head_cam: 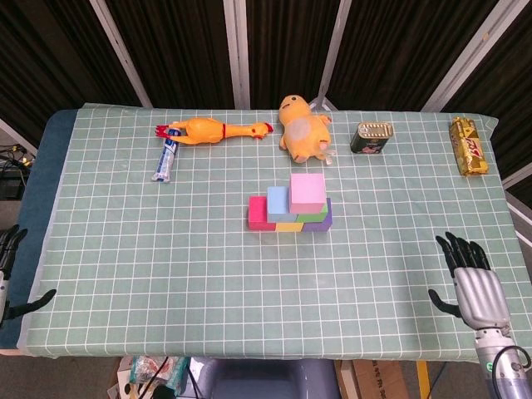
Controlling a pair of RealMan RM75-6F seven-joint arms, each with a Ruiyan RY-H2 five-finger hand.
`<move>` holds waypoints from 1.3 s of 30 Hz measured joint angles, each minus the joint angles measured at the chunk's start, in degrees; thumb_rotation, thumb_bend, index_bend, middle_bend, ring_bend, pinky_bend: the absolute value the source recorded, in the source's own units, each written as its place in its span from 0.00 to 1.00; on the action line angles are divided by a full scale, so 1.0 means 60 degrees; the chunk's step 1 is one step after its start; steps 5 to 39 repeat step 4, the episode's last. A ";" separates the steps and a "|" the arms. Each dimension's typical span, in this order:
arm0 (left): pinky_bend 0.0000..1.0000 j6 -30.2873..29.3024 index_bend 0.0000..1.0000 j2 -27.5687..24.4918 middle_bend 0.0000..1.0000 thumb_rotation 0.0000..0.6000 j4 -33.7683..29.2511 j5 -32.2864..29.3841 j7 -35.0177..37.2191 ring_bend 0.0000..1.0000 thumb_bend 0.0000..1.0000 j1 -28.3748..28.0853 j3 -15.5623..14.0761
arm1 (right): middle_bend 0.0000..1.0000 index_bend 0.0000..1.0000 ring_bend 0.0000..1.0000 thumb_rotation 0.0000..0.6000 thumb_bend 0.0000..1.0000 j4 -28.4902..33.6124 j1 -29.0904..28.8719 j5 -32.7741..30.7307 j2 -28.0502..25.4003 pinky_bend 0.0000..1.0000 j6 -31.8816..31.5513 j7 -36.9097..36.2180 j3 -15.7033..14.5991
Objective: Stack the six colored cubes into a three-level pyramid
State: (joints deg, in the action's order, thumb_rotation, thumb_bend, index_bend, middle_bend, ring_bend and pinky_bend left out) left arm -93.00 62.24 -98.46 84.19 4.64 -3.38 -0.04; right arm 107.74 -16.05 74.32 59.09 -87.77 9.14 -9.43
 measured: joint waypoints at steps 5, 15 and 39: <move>0.03 0.0115 0.00 0.0049 0.00 1.00 0.0224 0.0005 0.0022 0.00 0.11 0.0114 -0.0077 | 0.00 0.00 0.00 1.00 0.31 -0.0875 0.0576 0.0887 0.0307 0.00 -0.0532 -0.0535 -0.0123; 0.03 0.0115 0.00 0.0049 0.00 1.00 0.0224 0.0005 0.0022 0.00 0.11 0.0114 -0.0077 | 0.00 0.00 0.00 1.00 0.31 -0.0875 0.0576 0.0887 0.0307 0.00 -0.0532 -0.0535 -0.0123; 0.03 0.0115 0.00 0.0049 0.00 1.00 0.0224 0.0005 0.0022 0.00 0.11 0.0114 -0.0077 | 0.00 0.00 0.00 1.00 0.31 -0.0875 0.0576 0.0887 0.0307 0.00 -0.0532 -0.0535 -0.0123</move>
